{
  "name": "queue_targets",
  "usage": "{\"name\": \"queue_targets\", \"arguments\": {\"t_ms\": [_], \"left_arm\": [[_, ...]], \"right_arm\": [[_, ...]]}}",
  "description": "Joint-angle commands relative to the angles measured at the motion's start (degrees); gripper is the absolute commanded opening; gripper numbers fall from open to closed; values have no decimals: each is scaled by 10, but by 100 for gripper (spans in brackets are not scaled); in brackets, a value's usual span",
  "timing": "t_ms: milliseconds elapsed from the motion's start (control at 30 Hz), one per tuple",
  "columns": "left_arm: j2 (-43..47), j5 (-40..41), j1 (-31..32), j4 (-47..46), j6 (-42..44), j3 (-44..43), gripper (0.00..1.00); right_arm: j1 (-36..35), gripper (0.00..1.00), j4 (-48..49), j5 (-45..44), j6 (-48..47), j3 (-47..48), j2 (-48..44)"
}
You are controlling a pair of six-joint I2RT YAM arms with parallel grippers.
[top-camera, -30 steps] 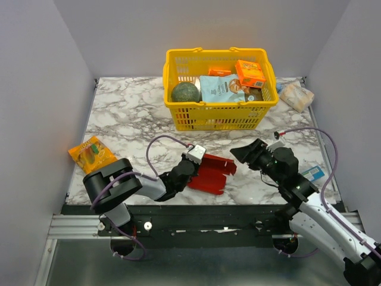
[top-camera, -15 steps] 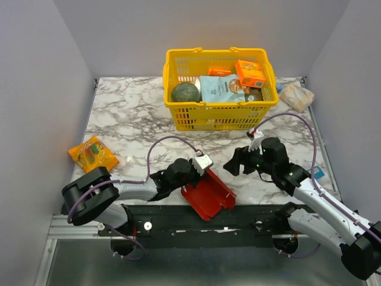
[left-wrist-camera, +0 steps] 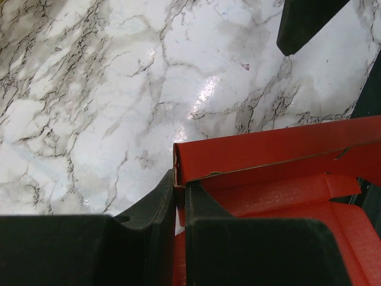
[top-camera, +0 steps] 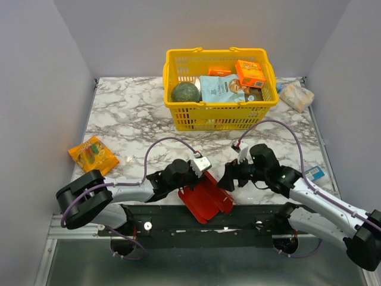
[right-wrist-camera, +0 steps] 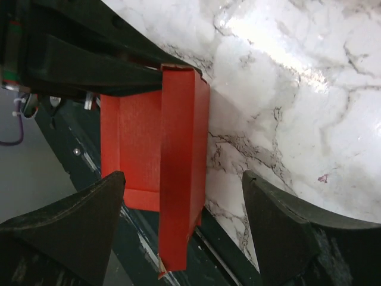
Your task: Fold the paper box
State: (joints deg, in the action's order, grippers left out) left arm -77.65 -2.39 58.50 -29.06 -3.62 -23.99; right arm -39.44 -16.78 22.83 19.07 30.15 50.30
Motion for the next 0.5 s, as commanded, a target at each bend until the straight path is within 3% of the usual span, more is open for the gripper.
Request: {"name": "queue_targets", "arguments": {"t_ms": [0, 267, 467], "left_arm": [[27, -9, -2, -11, 6, 17, 0], [34, -13, -2, -17, 3, 23, 0], [33, -13, -2, -27, 0, 25, 0]], "right_arm": [[-13, 87, -11, 2, 4, -17, 15], [-33, 86, 31, 8, 13, -19, 77], [-39, 74, 51, 19, 15, -11, 112]]}}
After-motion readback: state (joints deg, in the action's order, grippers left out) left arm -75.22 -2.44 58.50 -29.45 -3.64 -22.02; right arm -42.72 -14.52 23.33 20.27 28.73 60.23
